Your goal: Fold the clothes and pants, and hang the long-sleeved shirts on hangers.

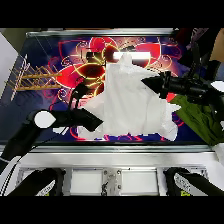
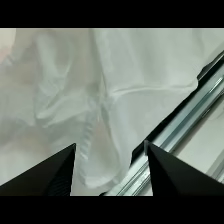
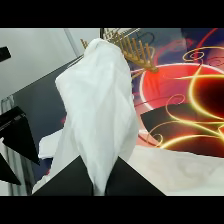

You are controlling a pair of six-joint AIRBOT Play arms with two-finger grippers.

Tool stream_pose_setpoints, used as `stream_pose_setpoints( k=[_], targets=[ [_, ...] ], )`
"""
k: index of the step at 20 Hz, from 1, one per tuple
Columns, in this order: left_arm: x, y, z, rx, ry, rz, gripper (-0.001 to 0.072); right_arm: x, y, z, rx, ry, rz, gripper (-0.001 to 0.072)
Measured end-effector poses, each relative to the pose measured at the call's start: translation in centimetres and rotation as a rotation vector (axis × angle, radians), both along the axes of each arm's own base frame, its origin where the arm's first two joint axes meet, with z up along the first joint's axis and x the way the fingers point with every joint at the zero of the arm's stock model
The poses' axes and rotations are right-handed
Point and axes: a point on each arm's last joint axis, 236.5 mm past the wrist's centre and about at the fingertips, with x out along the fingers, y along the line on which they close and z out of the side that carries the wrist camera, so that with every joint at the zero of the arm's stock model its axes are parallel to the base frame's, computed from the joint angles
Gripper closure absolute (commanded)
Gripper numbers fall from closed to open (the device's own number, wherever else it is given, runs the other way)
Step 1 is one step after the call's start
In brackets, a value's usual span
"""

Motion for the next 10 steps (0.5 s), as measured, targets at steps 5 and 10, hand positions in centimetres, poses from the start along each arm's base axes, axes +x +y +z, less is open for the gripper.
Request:
stream_pose_setpoints(
  k=[5,10],
  targets=[
    [1.2,0.2,-2.8,0.043,0.03,0.026,0.0256,0.0,0.0,0.1,0.002,0.001,-0.005,0.0708],
    [2.2,1.4,-3.6,0.063,0.039,0.061,0.0257,0.1,0.0,0.1,0.003,0.003,-0.008,0.0708]
  ],
)
